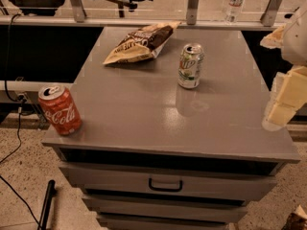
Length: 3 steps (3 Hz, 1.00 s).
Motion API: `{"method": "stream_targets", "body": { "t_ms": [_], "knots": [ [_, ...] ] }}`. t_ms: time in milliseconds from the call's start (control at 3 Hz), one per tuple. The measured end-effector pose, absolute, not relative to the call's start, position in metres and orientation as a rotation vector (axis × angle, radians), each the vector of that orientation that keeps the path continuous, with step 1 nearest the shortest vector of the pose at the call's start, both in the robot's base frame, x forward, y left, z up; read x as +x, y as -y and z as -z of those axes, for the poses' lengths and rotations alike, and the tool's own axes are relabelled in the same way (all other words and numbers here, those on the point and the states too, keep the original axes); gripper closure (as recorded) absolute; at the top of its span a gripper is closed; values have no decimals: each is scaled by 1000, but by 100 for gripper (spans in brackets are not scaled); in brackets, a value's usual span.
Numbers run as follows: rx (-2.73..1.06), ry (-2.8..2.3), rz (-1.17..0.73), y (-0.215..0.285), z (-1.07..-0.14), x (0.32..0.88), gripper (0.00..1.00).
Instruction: Pick 7up can
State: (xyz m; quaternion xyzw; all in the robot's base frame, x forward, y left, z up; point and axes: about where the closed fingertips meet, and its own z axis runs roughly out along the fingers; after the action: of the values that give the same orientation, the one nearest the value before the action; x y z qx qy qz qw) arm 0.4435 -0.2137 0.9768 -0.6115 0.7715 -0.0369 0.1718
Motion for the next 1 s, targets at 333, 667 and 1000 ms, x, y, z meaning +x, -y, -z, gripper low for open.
{"method": "stream_targets", "body": {
  "t_ms": [333,667,1000],
  "knots": [
    [-1740,-2108,102,209,-980,466,0],
    [-1704,-1970,47,197,-992,518,0],
    [-1618,-1847,-134,173,-999,577,0]
  ]
}}
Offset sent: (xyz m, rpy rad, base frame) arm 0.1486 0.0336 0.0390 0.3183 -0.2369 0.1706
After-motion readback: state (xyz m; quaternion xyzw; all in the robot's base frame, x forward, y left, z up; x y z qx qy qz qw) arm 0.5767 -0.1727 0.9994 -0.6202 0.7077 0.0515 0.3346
